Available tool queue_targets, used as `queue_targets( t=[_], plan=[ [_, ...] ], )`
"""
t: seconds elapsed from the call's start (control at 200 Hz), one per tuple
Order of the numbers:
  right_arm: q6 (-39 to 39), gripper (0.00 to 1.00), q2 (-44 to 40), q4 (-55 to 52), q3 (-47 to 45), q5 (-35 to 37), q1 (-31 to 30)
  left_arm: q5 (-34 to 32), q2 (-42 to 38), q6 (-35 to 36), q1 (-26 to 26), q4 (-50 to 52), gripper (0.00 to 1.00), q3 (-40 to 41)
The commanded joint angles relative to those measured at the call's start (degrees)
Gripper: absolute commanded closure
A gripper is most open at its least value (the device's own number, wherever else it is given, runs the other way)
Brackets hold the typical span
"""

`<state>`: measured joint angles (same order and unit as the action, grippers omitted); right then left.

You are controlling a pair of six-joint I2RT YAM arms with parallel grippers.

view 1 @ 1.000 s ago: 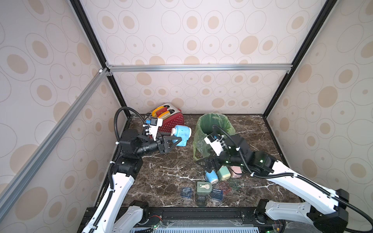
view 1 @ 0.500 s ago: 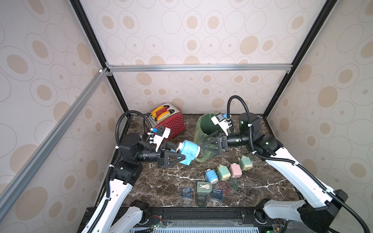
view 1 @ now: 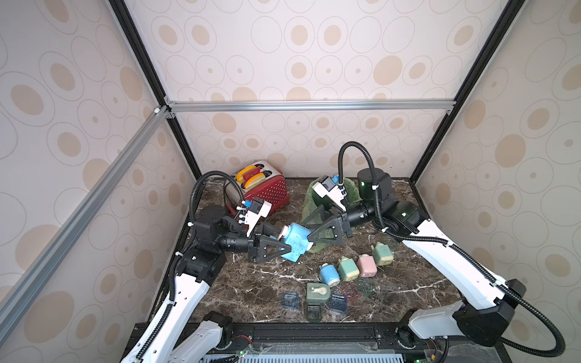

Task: Take out the pencil sharpener tray and clean the shavings
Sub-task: Place the pencil sharpener at the center of the board.

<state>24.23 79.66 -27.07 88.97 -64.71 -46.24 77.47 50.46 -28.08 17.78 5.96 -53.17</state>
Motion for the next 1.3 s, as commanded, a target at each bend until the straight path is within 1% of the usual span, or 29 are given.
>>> queue_targets(
  t=[0.0, 0.07, 0.155, 0.466, 0.491, 0.516, 0.546, 0.596, 0.631, 0.651, 0.661, 0.671, 0.746, 0.866, 0.946, 1.047, 1.067, 1.127, 1.167, 1.197, 1.247, 1.297],
  plan=[
    [-11.8, 0.10, 2.4, -12.6, 3.5, 2.4, -3.2, -0.2, 0.1, 1.6, 0.2, -0.8, 1.00, -3.1],
    [-15.0, 0.12, 3.4, -17.0, 5.3, 5.8, -4.7, -0.2, 0.3, 1.7, 0.2, -0.7, 1.00, -3.2],
    [-15.9, 0.15, 3.9, -17.8, 5.6, 6.5, -5.7, -0.1, 1.1, 1.6, 0.2, -0.7, 1.00, -3.5],
    [-15.2, 0.56, 3.5, -16.7, 5.2, 6.3, -5.8, -0.5, 1.2, 2.8, 0.2, 0.7, 1.00, -3.8],
    [-15.2, 0.59, 3.3, -16.5, 5.2, 6.6, -5.8, -0.5, 1.5, 3.1, 0.2, 1.1, 0.98, -3.9],
    [-15.2, 0.62, 3.2, -16.4, 5.1, 6.9, -5.8, -0.6, 1.6, 3.4, 0.2, 1.6, 0.90, -4.0],
    [-15.1, 0.63, 3.1, -16.2, 5.0, 7.4, -5.8, -1.0, 1.9, 3.8, 0.2, 2.4, 0.66, -4.2],
    [-15.3, 0.66, 3.0, -16.0, 4.6, 8.3, -5.8, -2.1, 2.3, 4.9, 0.1, 4.1, 0.42, -4.7],
    [-15.6, 0.67, 2.9, -15.9, 4.1, 9.3, -5.7, -2.8, 2.5, 5.9, 0.0, 5.9, 0.18, -5.1],
    [-15.7, 0.67, 2.9, -16.0, 3.8, 10.1, -5.7, -3.4, 2.6, 6.4, 0.0, 7.1, 0.06, -5.6],
    [-15.7, 0.68, 2.9, -15.9, 3.7, 10.4, -5.7, -3.8, 2.7, 6.8, -0.1, 7.8, 0.03, -5.8],
    [-15.8, 0.68, 2.9, -16.0, 3.5, 10.7, -5.7, -4.3, 2.7, 7.3, -0.2, 8.5, 0.02, -6.0],
    [-16.0, 0.70, 2.8, -15.7, 1.6, 13.3, -5.7, -7.3, 2.6, 9.1, -2.1, 11.8, 0.01, -6.7],
    [-14.3, 0.71, 1.7, -11.7, -4.9, 19.6, -5.8, -13.1, 2.7, 3.9, -7.8, 6.9, 0.01, -5.3],
    [-12.2, 0.70, 1.0, -6.5, -10.4, 25.2, -7.0, -20.3, 4.6, 2.9, -10.8, 8.4, 0.01, -6.1],
    [-9.6, 0.71, 2.5, -1.0, -15.9, 34.4, -9.6, -32.8, 6.5, 0.8, -15.5, 13.1, 0.01, -6.4],
    [-8.8, 0.71, 3.5, 0.5, -16.9, 36.9, -10.3, -35.8, 6.5, 0.1, -16.6, 13.9, 0.01, -5.9],
    [-6.8, 0.71, 5.9, 2.7, -18.6, 42.7, -11.9, -47.5, 6.6, -1.8, -19.1, 18.5, 0.01, -4.7],
    [-5.8, 0.72, 8.5, 3.6, -18.7, 46.1, -13.0, -52.8, 6.6, -2.5, -20.5, 20.9, 0.01, -3.9],
    [-5.9, 0.73, 10.6, 3.5, -18.3, 48.7, -14.1, -55.5, 6.5, -3.2, -21.2, 21.4, 0.01, -3.0],
    [-5.7, 0.72, 14.3, 1.5, -16.3, 54.7, -16.0, -58.1, 6.0, -4.1, -21.9, 21.6, 0.01, -1.9],
    [-6.1, 0.70, 17.9, 1.2, -14.8, 58.6, -18.0, -59.1, 5.6, -4.3, -21.8, 21.6, 0.01, -1.5]
  ],
)
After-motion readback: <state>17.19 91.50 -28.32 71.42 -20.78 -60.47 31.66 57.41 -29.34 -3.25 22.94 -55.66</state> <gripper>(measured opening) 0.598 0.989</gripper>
